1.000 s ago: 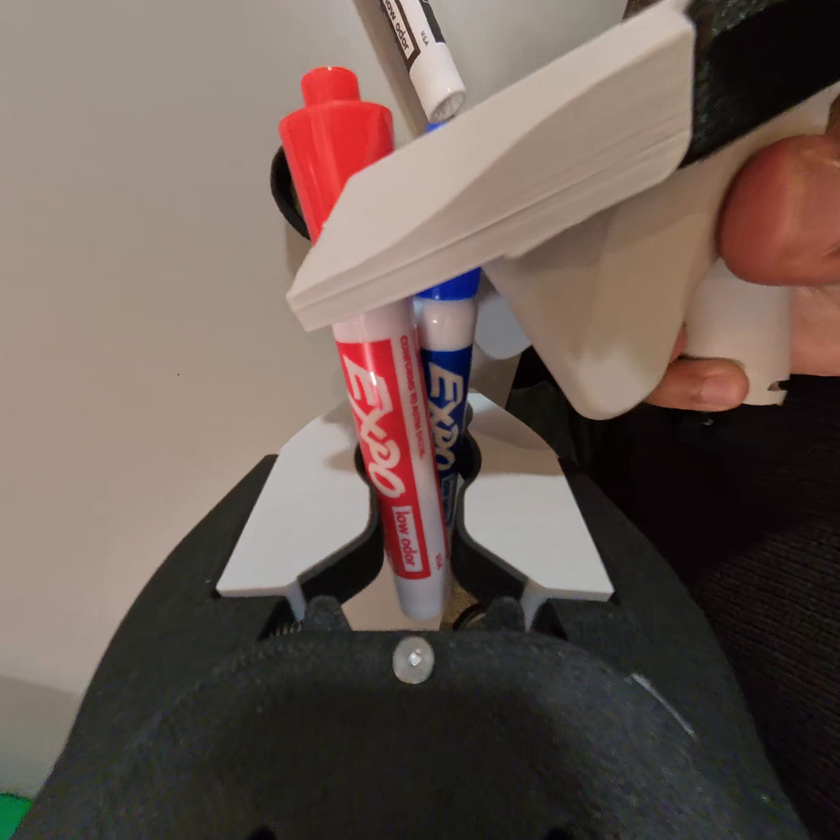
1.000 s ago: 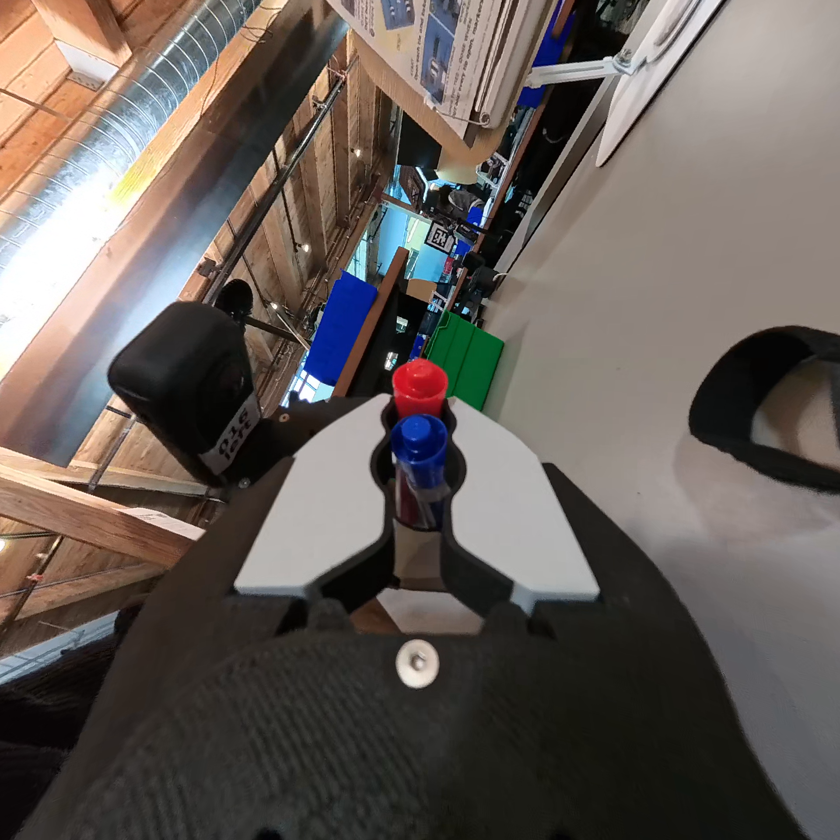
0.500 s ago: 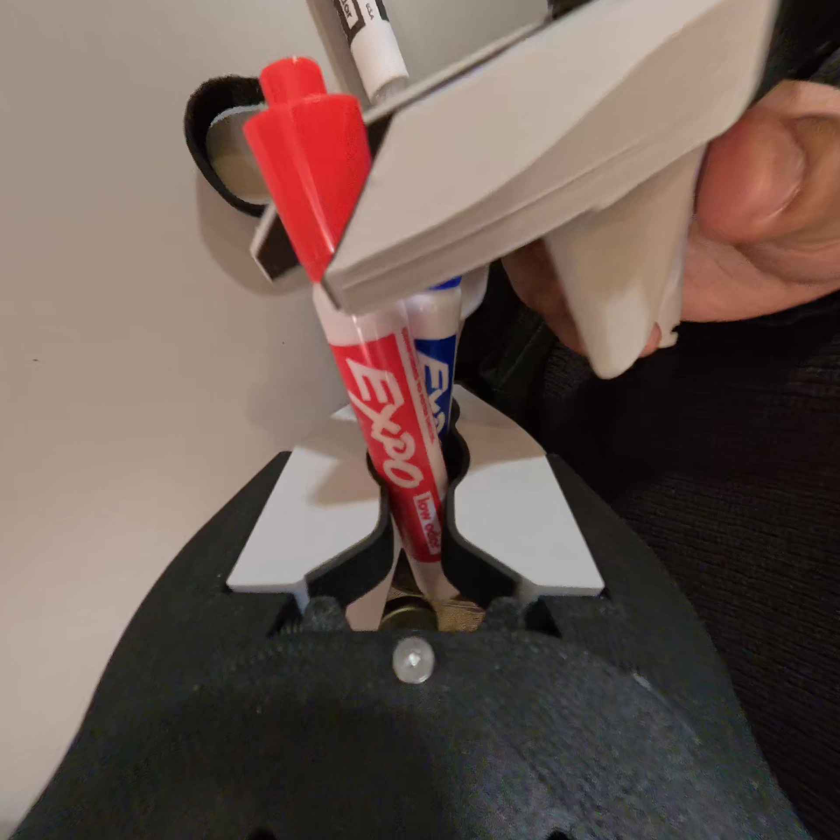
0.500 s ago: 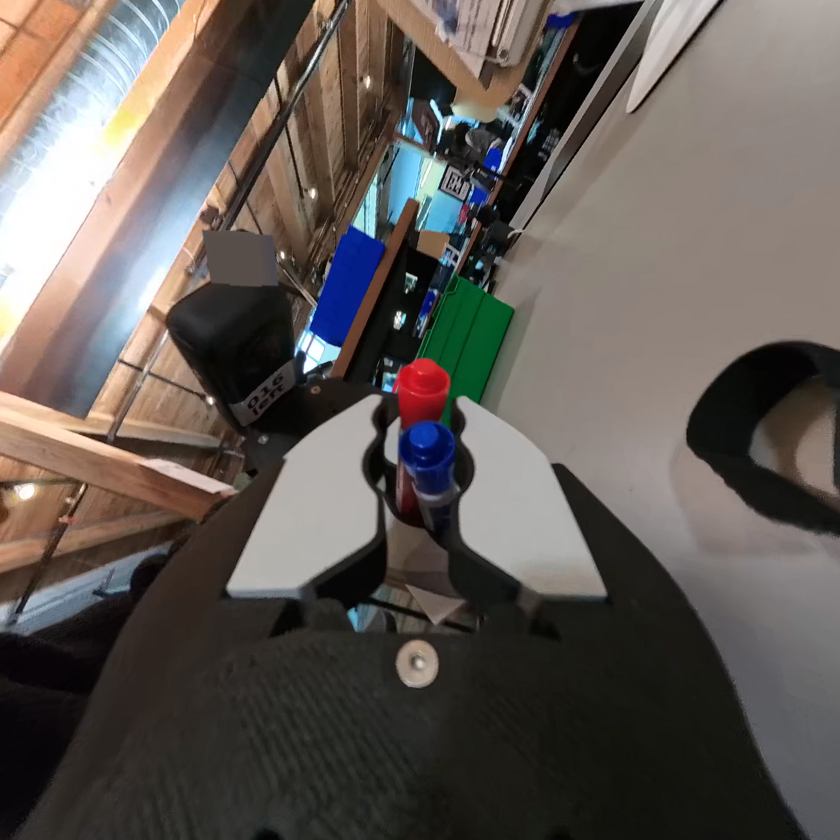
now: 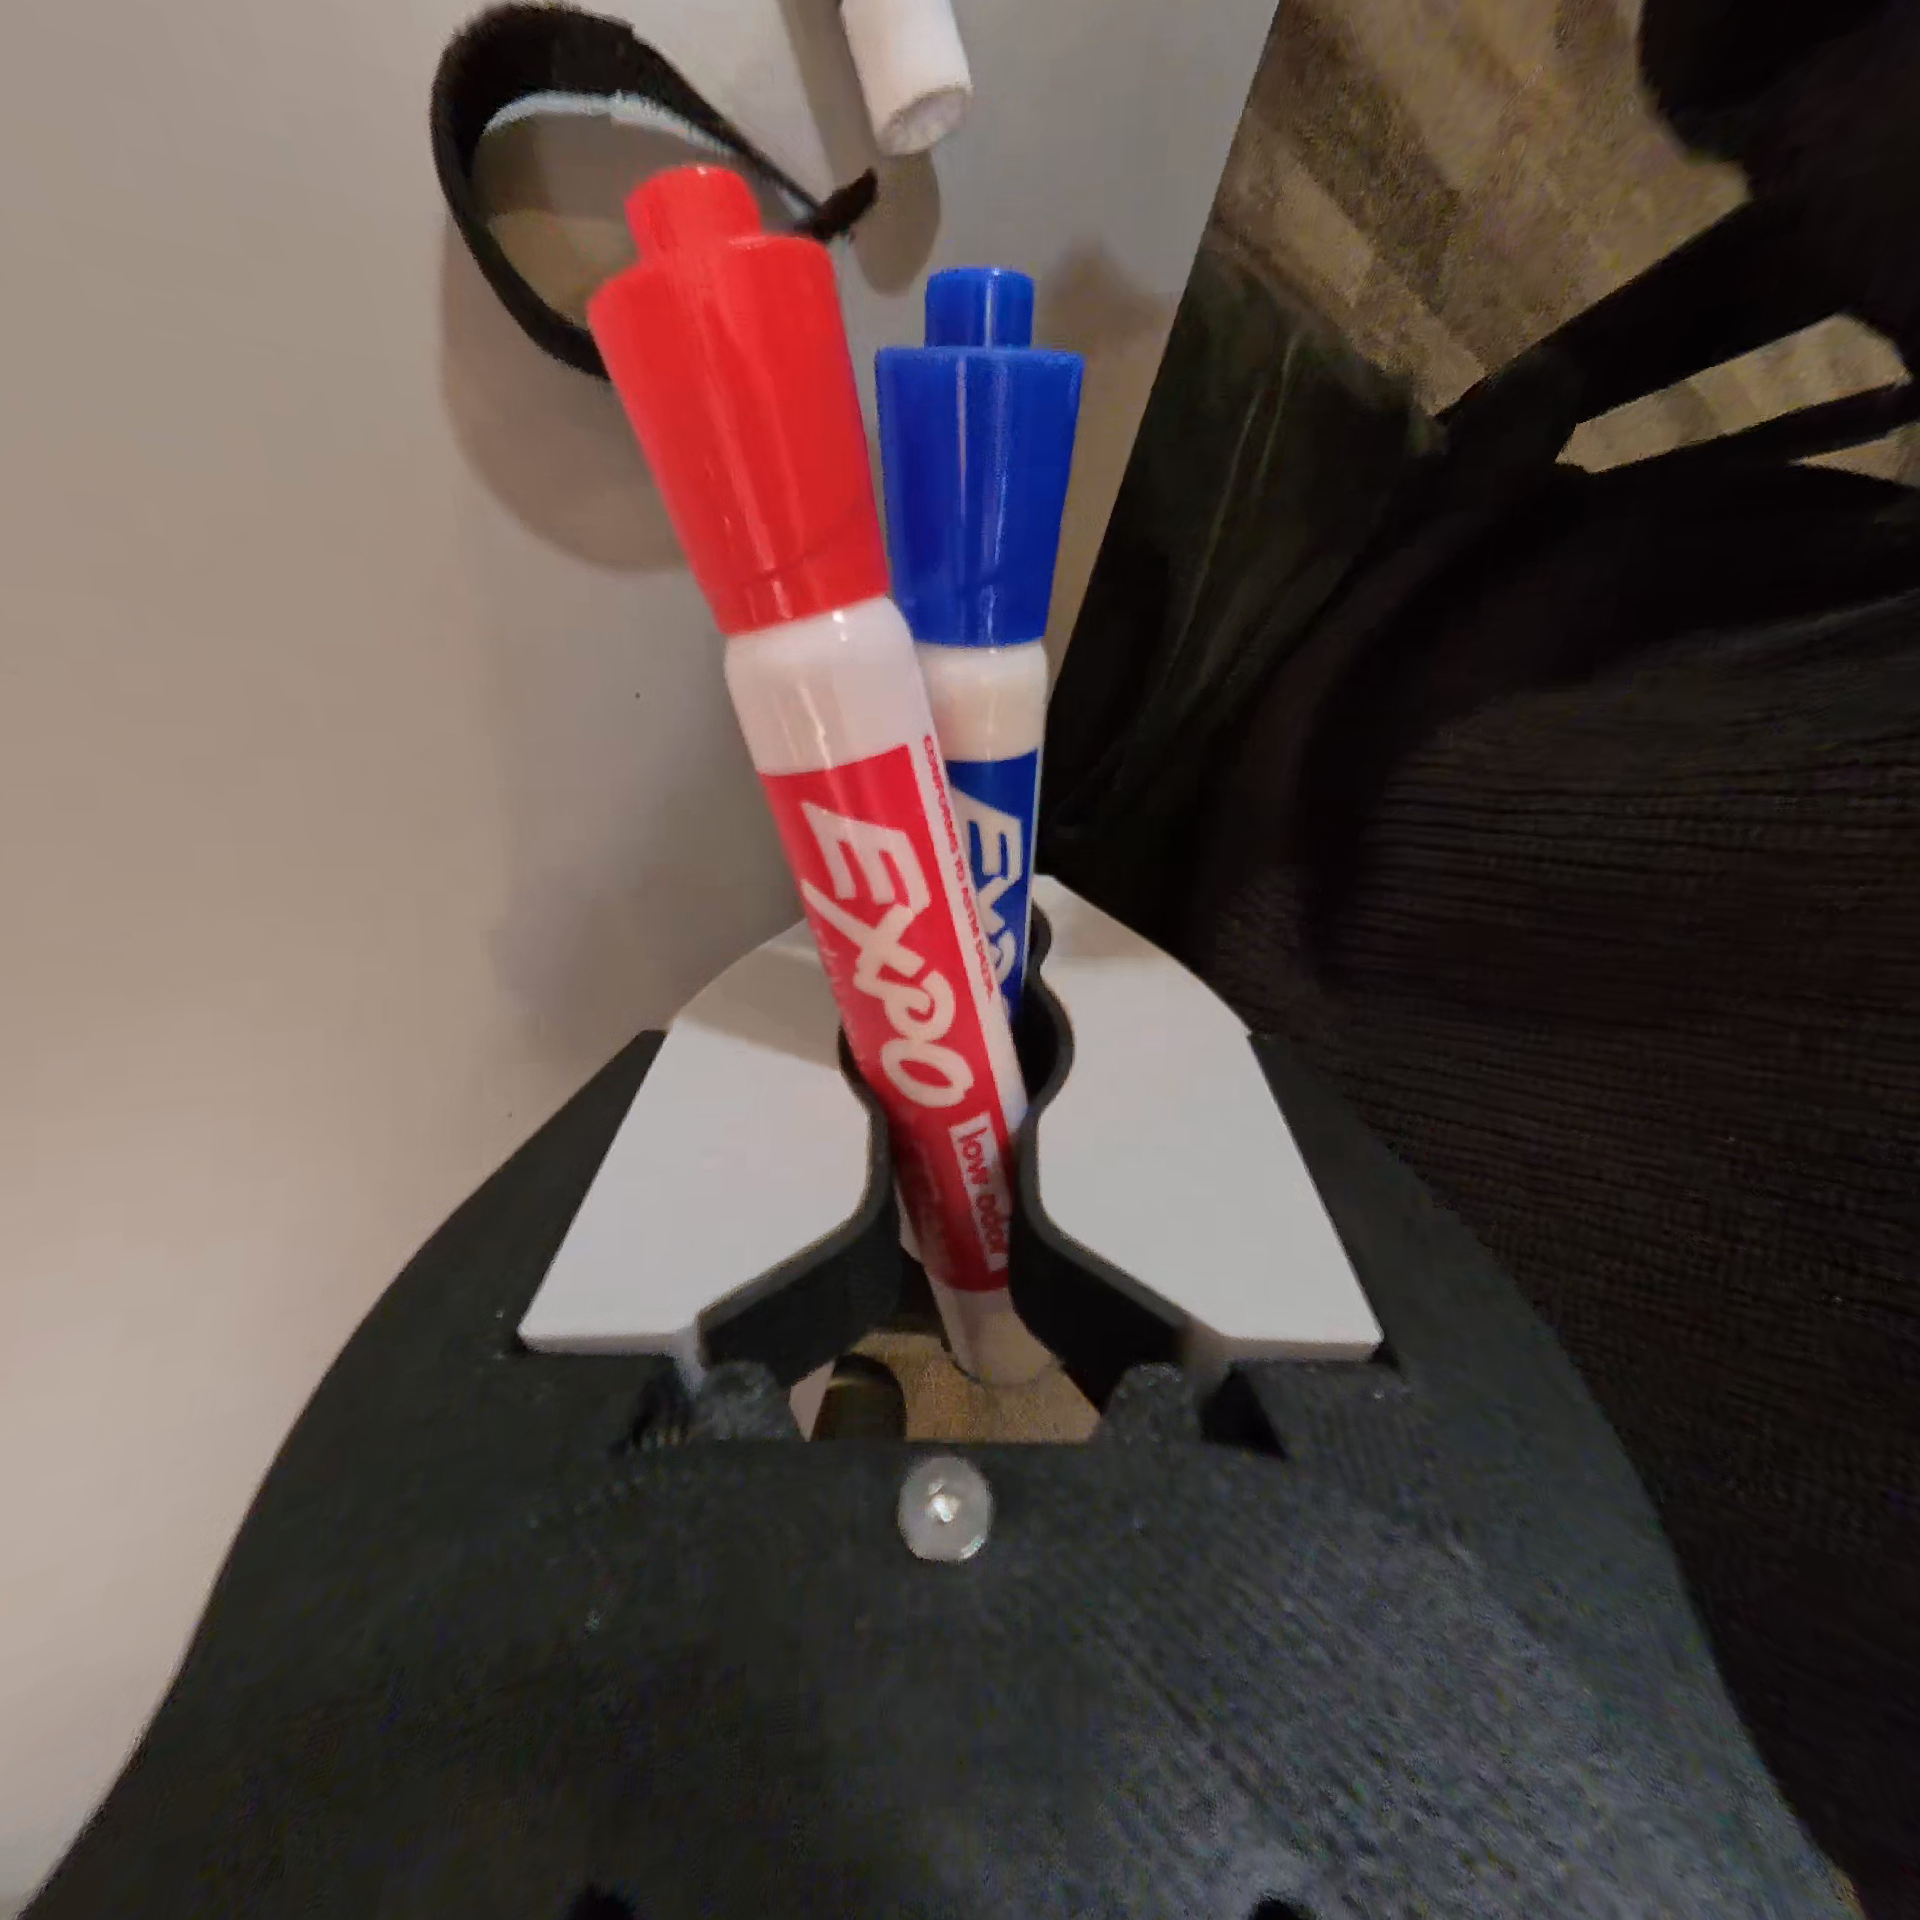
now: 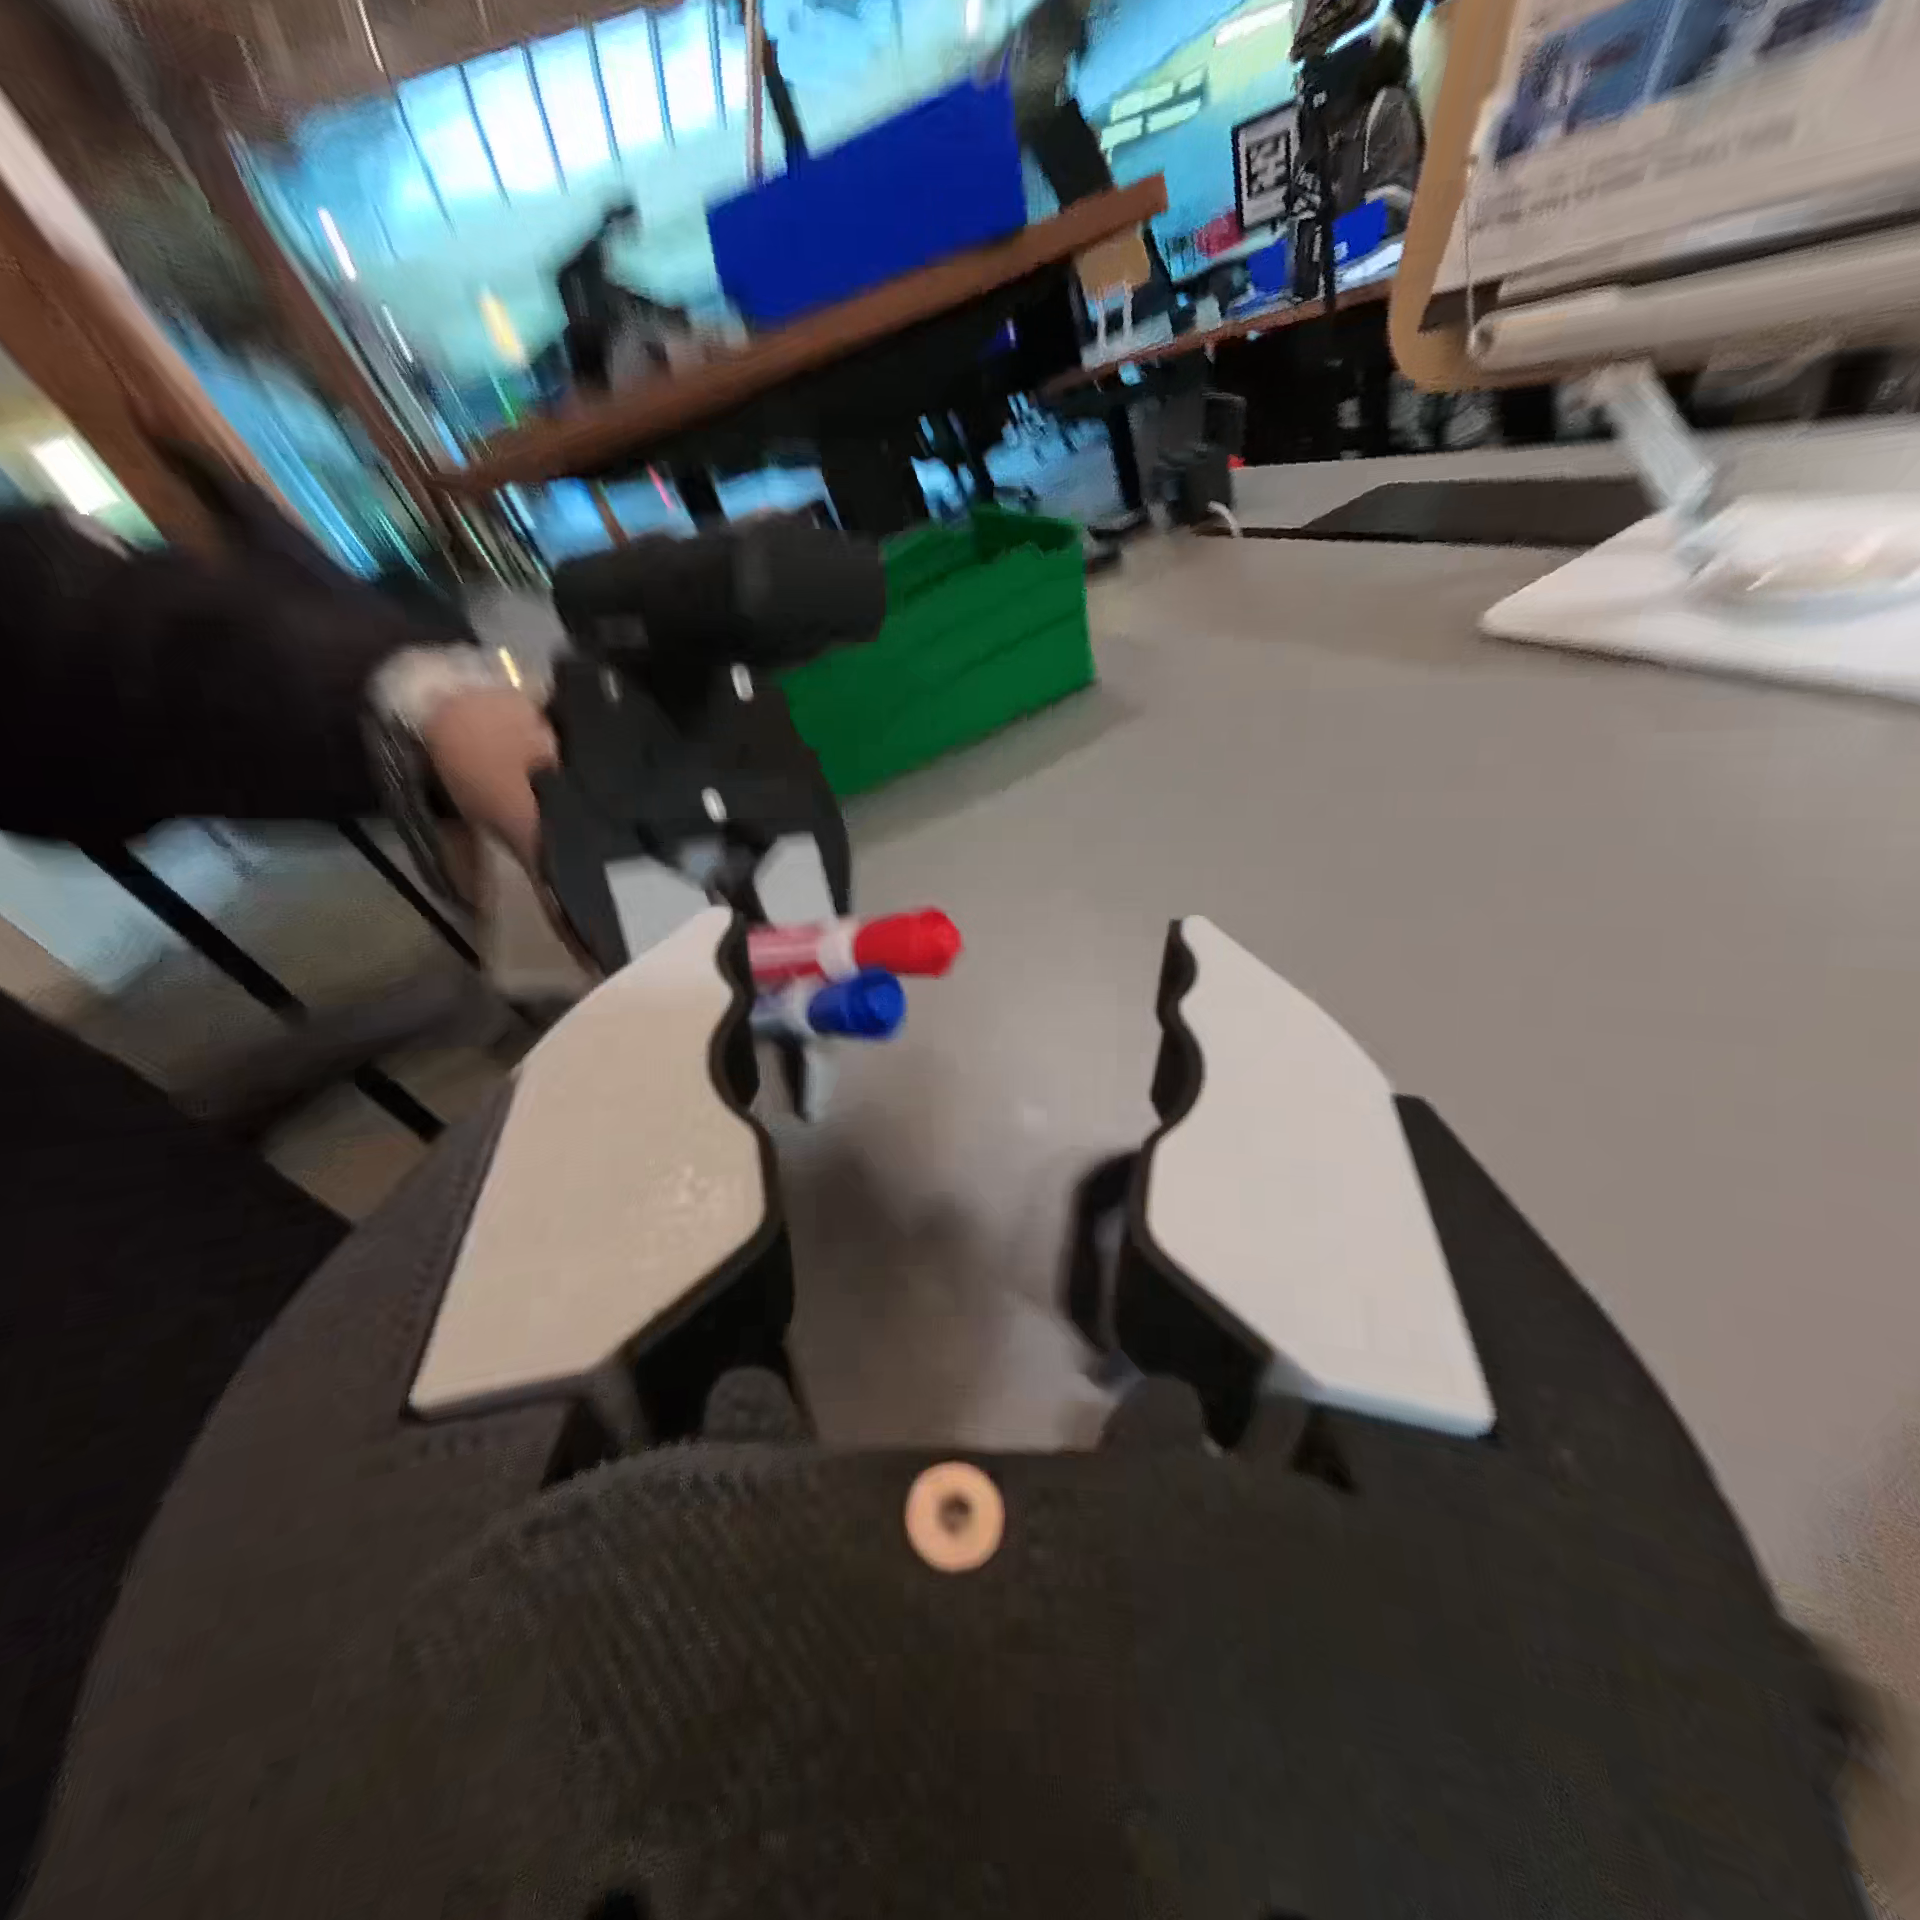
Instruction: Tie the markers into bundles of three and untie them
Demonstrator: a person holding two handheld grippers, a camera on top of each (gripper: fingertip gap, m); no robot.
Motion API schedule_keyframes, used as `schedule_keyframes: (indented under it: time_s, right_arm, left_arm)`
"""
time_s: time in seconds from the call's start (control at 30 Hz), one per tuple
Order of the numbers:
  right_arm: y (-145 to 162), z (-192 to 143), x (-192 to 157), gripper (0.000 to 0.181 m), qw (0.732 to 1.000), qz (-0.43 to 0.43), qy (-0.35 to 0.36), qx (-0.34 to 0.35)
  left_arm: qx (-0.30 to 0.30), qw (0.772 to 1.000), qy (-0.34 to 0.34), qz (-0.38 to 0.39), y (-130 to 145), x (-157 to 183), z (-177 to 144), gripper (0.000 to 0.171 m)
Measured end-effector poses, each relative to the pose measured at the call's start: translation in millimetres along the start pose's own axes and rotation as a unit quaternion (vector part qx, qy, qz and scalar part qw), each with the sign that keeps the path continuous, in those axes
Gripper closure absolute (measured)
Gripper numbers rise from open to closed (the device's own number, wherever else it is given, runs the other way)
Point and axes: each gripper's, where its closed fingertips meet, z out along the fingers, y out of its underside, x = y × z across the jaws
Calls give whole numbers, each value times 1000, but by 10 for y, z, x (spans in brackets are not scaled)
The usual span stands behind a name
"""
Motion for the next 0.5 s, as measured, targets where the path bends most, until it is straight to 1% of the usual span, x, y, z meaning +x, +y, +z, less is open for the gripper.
schedule_keyframes:
  time_s: [0.03, 0.1, 0.17, 0.27, 0.33, 0.37, 0.43, 0.5]
  right_arm:
    - [52, -54, 21, 107, 997, -74, 18, -33]
    - [129, -105, 13, 115, 974, -207, 45, -84]
    - [212, -67, -88, 119, 938, -318, 43, -129]
    - [384, 77, -247, 118, 873, -448, 12, -194]
    - [515, 167, -279, 112, 835, -498, -13, -234]
    - [610, 192, -287, 113, 820, -507, -34, -263]
    - [796, 212, -278, 113, 800, -497, -69, -329]
    - [926, 218, -238, 111, 781, -486, -85, -382]
  left_arm:
    - [-15, 1000, 8, -6, 20, 2, 3, 148]
    - [-38, 998, 37, -17, 24, 48, 7, 149]
    - [-69, 995, 71, -28, 22, 119, 17, 149]
    - [-110, 989, 94, -28, 2, 168, 51, 148]
    - [-123, 988, 90, -19, -30, 177, 79, 148]
    - [-129, 987, 91, -16, -42, 196, 85, 148]
    - [-132, 987, 90, -7, -77, 234, 87, 148]
    - [-128, 987, 99, -2, -117, 290, 79, 148]
